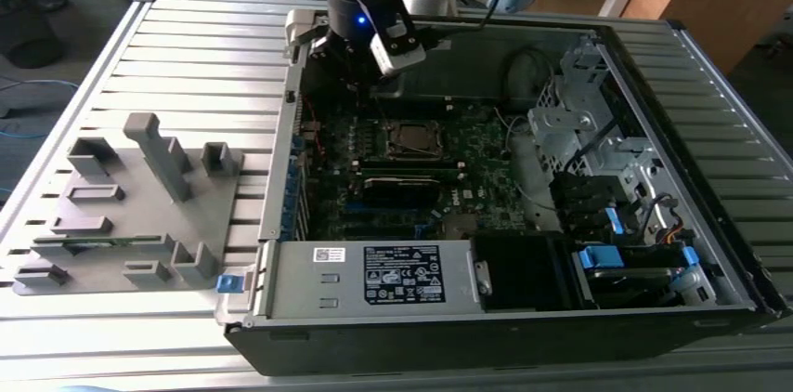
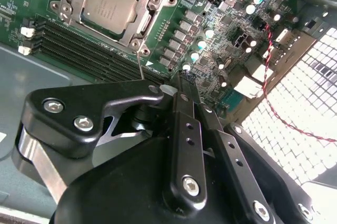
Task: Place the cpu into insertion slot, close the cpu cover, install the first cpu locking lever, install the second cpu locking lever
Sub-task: 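Install the first cpu locking lever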
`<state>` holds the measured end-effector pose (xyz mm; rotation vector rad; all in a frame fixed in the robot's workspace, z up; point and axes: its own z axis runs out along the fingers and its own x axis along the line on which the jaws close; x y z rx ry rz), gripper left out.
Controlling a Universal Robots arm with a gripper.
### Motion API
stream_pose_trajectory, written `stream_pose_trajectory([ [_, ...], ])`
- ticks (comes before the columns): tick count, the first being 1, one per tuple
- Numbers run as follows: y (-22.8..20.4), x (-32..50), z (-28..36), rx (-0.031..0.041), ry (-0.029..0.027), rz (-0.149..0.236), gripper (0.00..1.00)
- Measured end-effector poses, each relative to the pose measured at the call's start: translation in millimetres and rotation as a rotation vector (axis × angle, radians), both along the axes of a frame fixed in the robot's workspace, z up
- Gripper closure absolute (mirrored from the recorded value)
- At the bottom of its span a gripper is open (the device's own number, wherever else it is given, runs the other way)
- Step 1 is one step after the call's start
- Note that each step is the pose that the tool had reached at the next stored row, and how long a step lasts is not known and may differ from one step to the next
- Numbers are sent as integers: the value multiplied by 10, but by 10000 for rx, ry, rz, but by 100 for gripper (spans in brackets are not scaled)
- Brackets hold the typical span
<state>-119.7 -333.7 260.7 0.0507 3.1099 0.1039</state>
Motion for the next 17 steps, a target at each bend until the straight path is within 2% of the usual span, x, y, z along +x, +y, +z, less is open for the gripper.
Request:
stream_pose_trajectory([
  [14,0,0,-19,3,-1,0,89],
  [17,0,0,-20,58,-3,0,89],
])
